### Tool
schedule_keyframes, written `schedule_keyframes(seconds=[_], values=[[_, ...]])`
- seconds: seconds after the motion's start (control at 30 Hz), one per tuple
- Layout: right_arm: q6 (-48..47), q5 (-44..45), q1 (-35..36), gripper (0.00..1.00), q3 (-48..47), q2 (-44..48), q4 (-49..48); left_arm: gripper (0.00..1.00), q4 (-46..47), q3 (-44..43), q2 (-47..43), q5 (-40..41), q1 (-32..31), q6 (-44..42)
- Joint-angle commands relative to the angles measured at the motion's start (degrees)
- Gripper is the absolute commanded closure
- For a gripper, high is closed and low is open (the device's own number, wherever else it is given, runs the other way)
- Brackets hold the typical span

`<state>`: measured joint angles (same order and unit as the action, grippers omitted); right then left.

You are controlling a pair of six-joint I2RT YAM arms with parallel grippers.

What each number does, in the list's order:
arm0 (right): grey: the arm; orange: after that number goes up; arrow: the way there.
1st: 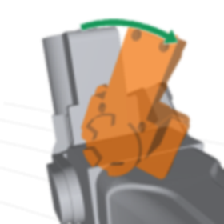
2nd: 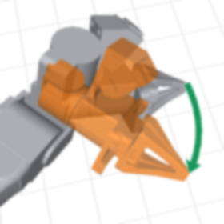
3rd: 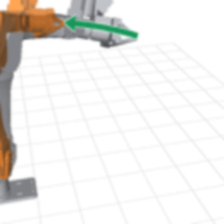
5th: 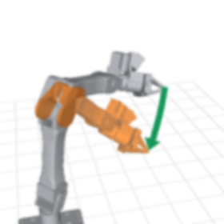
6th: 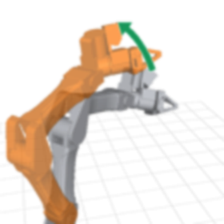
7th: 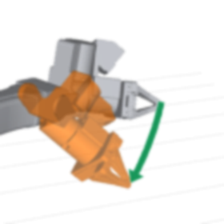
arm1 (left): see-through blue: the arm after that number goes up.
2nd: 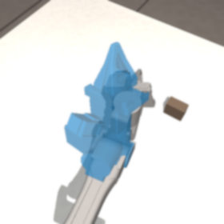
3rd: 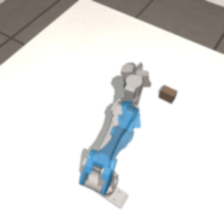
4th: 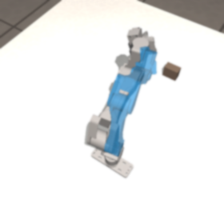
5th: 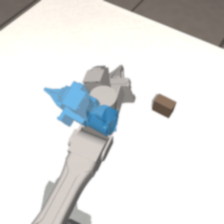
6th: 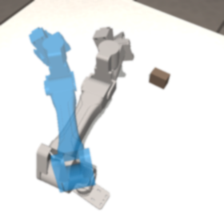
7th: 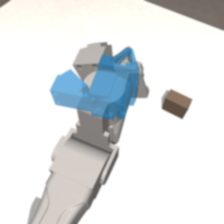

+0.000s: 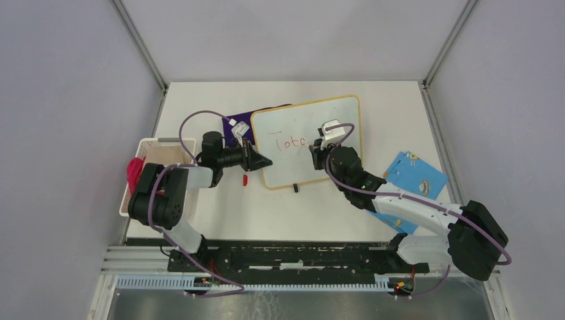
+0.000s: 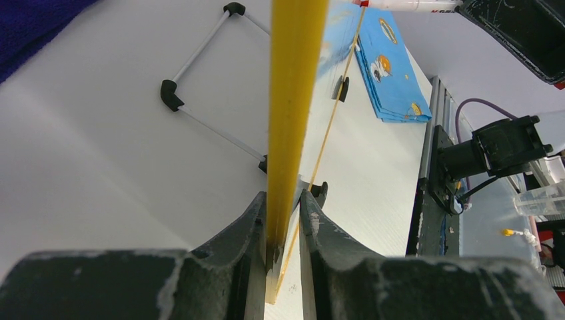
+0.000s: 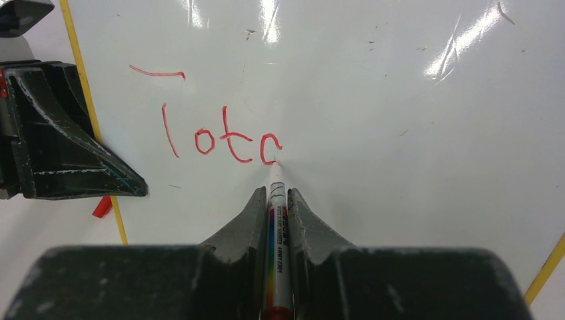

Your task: Write a sentence on the whiteboard

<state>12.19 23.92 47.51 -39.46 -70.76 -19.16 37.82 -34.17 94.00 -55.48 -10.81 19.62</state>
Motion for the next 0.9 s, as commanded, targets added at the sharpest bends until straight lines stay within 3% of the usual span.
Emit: schedule_keyframes(seconds=[0.0,0.87], values=[[-1.08,2.77,-0.42,1.0,-1.7,0.9,-0.97,0.98,-4.77,-0.39,0.4,7.63,-0.09,-5.98],[-1.8,1.81,-0.43,1.0,-3.67,-0.52,-0.91,0.98,-5.13,-0.6,0.57,7.62,-0.18,-6.17]])
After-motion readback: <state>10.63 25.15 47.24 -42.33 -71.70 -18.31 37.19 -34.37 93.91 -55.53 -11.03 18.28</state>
